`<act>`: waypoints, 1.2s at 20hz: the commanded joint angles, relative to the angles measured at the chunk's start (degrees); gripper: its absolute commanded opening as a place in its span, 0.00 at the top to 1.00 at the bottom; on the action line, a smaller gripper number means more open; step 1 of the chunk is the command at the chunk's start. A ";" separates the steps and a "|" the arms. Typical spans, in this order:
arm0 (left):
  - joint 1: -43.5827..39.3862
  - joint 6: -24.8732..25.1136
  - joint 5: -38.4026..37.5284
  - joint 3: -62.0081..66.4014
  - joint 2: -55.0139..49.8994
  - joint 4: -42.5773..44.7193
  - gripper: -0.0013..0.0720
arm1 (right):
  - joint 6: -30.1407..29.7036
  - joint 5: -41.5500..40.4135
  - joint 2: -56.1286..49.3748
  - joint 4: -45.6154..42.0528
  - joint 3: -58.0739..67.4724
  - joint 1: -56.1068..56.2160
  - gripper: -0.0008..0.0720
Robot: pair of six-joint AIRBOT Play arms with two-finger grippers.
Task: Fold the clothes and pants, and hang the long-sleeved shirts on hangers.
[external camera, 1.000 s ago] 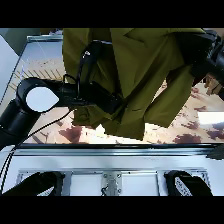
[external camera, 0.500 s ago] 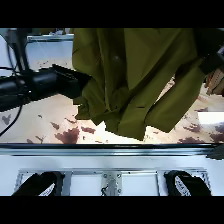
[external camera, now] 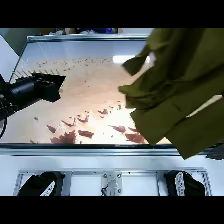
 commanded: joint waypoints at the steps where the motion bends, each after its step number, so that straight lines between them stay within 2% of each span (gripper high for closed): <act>1: 0.59 1.64 1.20 -1.07 -0.68 0.04 0.96 | 13.62 -2.43 5.77 -14.51 0.07 -12.92 0.97; 5: 0.59 2.16 1.22 -1.03 -3.63 0.02 0.96 | 29.35 -3.91 9.22 -29.44 0.07 -26.21 0.97; 8: 0.59 2.73 1.22 -1.01 -5.05 0.02 0.96 | 35.60 -8.17 8.68 -30.47 0.07 -33.51 0.97; 12: 0.59 3.19 1.40 -1.03 -5.14 0.07 0.96 | 36.09 -23.15 4.44 -26.16 0.09 -34.91 0.97; 15: 0.59 3.19 1.40 -1.03 -5.14 0.07 0.96 | 36.09 -28.41 0.46 -26.16 0.17 -34.91 0.97; 24: 0.52 3.08 1.22 -1.03 -5.14 -0.48 0.96 | 36.09 -27.56 -13.49 -26.16 13.42 -34.91 0.97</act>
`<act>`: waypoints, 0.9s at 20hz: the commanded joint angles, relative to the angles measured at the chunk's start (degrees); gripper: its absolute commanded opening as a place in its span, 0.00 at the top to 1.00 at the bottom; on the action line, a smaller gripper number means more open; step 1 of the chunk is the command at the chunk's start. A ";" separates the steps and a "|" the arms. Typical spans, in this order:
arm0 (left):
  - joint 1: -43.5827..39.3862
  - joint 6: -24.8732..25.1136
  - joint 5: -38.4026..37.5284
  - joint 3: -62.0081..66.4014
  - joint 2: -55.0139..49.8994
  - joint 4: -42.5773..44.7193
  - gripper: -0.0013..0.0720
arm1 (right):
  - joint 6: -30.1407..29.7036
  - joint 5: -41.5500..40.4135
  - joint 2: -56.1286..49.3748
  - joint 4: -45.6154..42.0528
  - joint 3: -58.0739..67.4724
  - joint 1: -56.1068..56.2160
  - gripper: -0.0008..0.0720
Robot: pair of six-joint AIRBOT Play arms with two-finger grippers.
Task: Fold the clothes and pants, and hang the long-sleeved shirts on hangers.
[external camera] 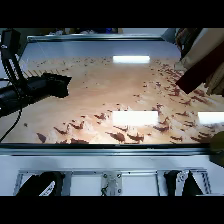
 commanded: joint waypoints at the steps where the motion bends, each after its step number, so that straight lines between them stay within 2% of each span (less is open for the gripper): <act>1: 0.00 -0.09 -0.02 -0.04 -0.04 -0.13 0.96 | 0.11 0.94 -4.66 -0.09 5.64 -0.04 0.97; 18: 0.00 -0.07 -0.76 -0.04 -0.04 -0.09 0.96 | -0.96 3.45 -7.91 -1.70 6.75 -0.07 0.97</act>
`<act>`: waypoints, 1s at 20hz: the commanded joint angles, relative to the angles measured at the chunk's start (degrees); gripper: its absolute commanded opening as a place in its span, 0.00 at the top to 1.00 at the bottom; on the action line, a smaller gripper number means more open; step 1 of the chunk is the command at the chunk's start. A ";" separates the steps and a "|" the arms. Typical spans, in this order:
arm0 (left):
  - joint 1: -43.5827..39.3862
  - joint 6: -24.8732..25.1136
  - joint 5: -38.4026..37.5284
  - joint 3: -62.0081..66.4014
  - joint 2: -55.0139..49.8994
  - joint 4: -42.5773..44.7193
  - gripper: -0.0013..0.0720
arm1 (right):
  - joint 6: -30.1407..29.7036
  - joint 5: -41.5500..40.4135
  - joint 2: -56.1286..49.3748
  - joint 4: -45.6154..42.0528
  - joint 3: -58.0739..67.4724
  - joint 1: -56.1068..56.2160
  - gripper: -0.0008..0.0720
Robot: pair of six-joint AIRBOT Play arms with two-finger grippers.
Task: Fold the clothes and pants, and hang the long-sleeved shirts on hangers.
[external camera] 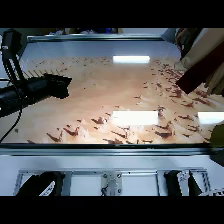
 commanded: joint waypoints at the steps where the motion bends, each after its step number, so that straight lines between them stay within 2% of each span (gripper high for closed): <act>1: 0.00 0.11 -0.04 -0.04 -0.04 0.02 0.96 | -0.04 0.33 -0.90 -2.34 0.07 -0.04 0.97; 7: 0.00 0.09 -0.02 -0.04 -0.04 0.00 0.96 | -0.04 2.78 -3.02 -3.28 0.07 -0.13 0.97; 11: 0.00 0.09 0.02 -0.04 -0.04 0.00 0.96 | 0.07 7.34 -3.17 -10.21 0.04 -0.13 0.97; 17: 0.00 0.09 0.02 -0.04 -0.04 0.00 0.96 | 0.15 9.11 -2.58 -10.80 0.04 -0.13 0.95; 18: 0.02 0.09 0.02 -0.04 -0.04 0.00 0.96 | 0.17 9.14 -2.27 -10.78 0.04 -0.13 0.86; 20: 0.00 0.11 0.02 -0.04 -0.04 0.00 0.96 | 0.17 9.09 -1.18 -10.21 0.04 -0.11 0.23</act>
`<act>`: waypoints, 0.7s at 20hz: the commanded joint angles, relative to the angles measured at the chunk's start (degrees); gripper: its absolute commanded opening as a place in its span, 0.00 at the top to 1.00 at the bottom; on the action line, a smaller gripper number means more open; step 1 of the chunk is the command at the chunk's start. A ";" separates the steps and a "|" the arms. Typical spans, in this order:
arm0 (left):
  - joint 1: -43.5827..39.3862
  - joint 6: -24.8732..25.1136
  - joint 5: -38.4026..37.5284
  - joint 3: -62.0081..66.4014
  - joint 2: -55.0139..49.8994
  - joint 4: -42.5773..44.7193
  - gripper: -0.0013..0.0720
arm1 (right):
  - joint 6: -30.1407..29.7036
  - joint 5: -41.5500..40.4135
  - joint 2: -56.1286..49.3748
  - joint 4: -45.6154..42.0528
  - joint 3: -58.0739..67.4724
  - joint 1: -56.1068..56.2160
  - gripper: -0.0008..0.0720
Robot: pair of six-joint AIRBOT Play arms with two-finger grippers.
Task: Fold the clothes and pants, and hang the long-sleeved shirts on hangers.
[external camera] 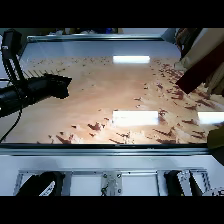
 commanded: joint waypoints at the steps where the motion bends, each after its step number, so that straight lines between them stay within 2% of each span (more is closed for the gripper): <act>1: 0.00 -0.02 -0.02 -0.02 -0.04 0.07 0.96 | 0.00 0.17 1.75 1.97 0.04 0.00 0.09; 4: 0.02 0.00 -0.02 -0.02 -0.04 0.07 0.96 | 0.00 0.37 5.51 10.56 0.04 0.11 0.10; 9: 0.00 -0.02 -0.07 -0.02 -0.04 0.07 0.96 | -0.39 6.36 10.58 37.18 0.04 2.38 0.10; 10: 0.00 -0.02 -0.11 -0.02 -0.04 0.07 0.96 | -3.50 8.57 10.19 40.94 0.04 5.44 0.10; 12: 0.00 -0.02 -0.24 -0.02 -0.04 0.07 0.96 | -13.57 15.76 8.55 46.42 0.04 13.77 0.10; 14: 0.00 -0.02 -0.44 -0.07 -0.04 0.07 0.96 | -17.97 23.04 6.21 47.95 0.04 24.76 0.10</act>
